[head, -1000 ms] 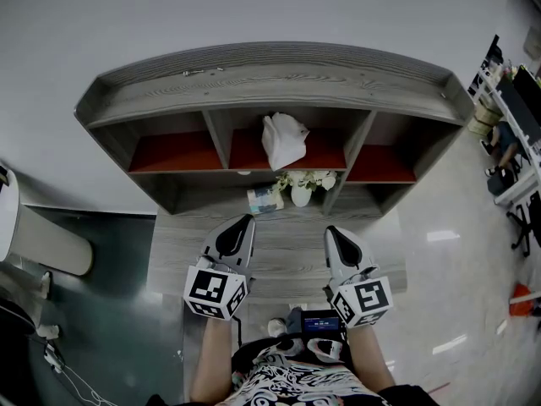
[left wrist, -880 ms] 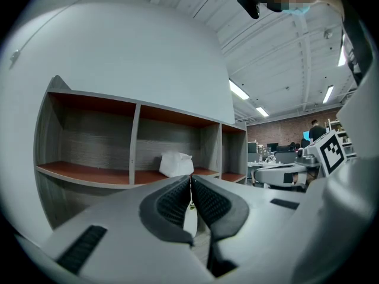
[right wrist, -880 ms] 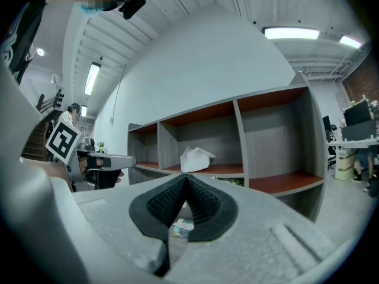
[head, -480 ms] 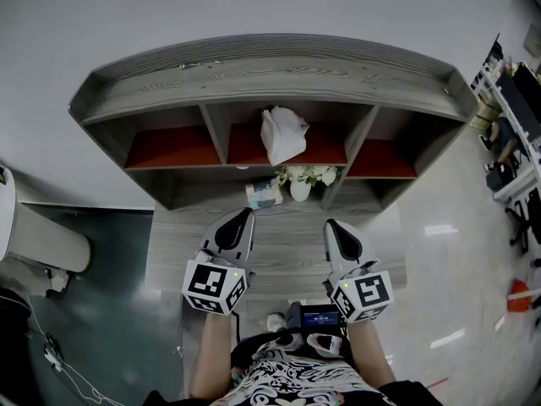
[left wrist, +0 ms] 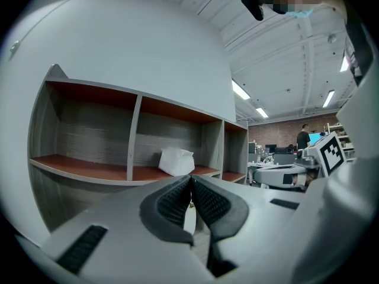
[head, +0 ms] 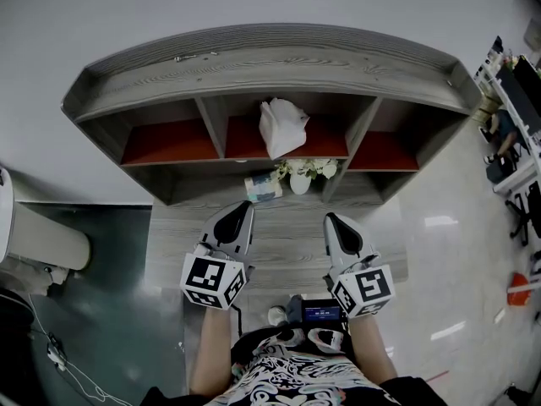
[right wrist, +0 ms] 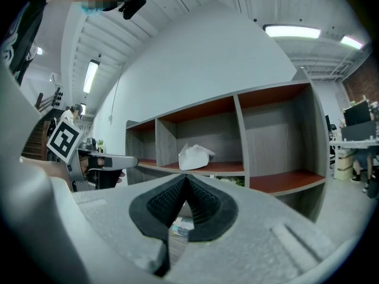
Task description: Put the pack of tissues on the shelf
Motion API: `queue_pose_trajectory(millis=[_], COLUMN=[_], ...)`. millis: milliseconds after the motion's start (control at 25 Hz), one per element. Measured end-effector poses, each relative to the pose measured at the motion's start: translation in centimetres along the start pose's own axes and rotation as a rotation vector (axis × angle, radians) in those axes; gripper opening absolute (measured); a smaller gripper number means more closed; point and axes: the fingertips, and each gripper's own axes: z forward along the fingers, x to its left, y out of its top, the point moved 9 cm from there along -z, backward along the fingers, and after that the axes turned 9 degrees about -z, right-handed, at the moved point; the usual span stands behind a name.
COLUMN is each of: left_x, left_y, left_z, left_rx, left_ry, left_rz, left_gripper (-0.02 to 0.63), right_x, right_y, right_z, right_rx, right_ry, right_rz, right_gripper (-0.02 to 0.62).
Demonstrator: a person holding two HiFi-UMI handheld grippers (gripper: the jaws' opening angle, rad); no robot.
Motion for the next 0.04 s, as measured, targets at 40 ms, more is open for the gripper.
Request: queue_pose_trajectory(millis=[40], left_x=[0.02], left_y=[-0.02], left_z=[0.06], left_rx=[0.001], left_ry=[-0.001], left_rz=[0.000], left_gripper=[0.009], right_x=[-0.02], right_y=[-0.05], right_z=[0.05], right_rx=[0.001], right_ry=[0.000], right_rz=[0.000], right_gripper=[0.002])
